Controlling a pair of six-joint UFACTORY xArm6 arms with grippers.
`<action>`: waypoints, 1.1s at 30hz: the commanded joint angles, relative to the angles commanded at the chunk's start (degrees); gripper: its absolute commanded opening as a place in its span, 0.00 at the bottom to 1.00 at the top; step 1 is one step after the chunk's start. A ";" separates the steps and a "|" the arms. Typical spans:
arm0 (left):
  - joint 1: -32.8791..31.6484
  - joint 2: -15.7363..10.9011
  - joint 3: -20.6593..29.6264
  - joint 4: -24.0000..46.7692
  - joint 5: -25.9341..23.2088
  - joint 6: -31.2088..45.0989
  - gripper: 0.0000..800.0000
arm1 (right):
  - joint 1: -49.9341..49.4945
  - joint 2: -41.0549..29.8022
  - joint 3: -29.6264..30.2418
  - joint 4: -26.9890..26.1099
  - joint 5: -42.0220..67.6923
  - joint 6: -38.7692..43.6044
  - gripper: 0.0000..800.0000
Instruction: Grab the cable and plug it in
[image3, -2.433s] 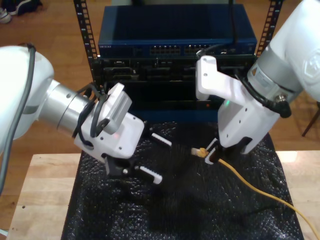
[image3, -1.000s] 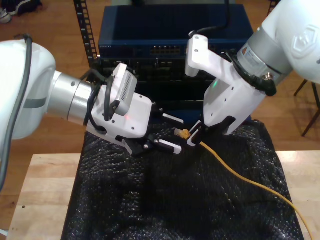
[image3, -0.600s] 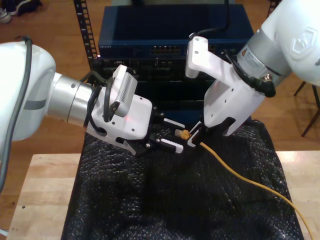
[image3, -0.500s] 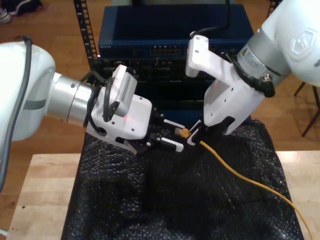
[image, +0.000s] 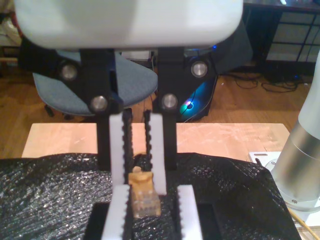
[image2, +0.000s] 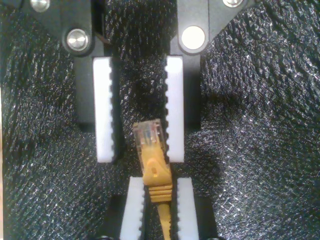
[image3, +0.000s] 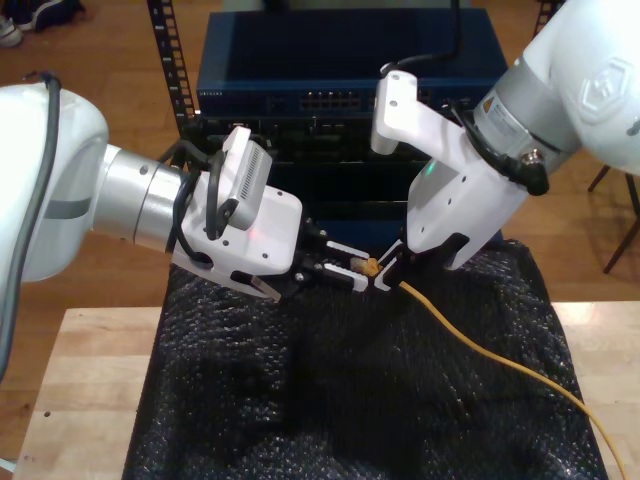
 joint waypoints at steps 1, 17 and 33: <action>0.00 0.00 0.00 0.00 -0.09 0.00 0.23 | 0.00 0.00 0.00 0.00 0.00 0.00 0.01; 0.09 -0.26 0.88 0.18 -0.62 -0.09 0.00 | -0.26 -0.26 0.00 0.18 0.35 -0.62 0.64; 2.11 0.26 0.09 -1.49 0.09 -4.84 0.00 | -0.97 -2.64 0.26 0.09 1.49 -11.60 0.99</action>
